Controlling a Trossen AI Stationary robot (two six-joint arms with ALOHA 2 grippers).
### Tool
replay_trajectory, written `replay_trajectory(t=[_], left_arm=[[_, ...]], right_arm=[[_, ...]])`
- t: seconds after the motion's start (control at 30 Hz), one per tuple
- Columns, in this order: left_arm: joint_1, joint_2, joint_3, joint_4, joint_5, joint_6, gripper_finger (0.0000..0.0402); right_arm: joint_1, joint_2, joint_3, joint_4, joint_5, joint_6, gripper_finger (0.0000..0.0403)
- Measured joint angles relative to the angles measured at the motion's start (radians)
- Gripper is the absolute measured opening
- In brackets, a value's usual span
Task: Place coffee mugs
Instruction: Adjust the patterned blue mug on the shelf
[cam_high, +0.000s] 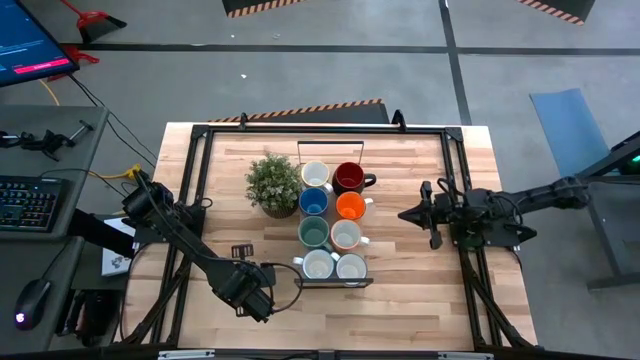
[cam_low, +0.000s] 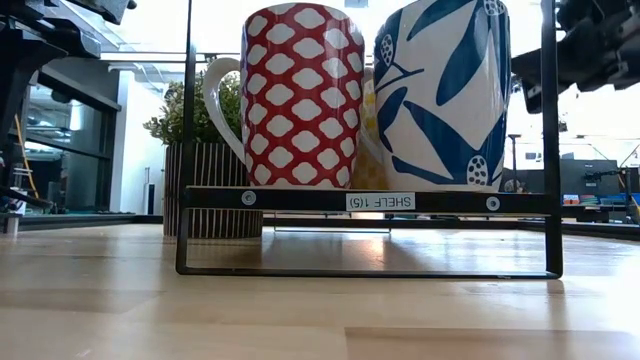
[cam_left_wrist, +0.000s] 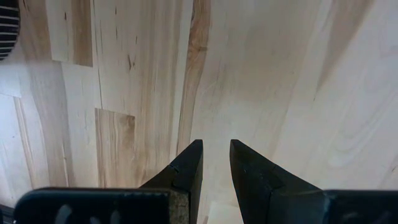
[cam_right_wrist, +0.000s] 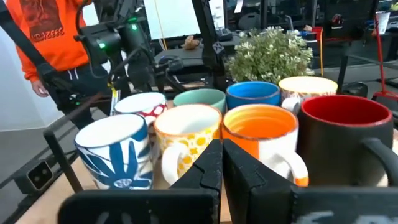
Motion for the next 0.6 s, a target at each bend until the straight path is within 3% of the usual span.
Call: replay_trajectory(t=[0.6], left_arm=[[0.0,0.0,0.0,0.056,0.0,0.0,0.0071]], right_arm=[[-0.152,-0.218,-0.073,-0.141,-0.121,-0.022,0.0]])
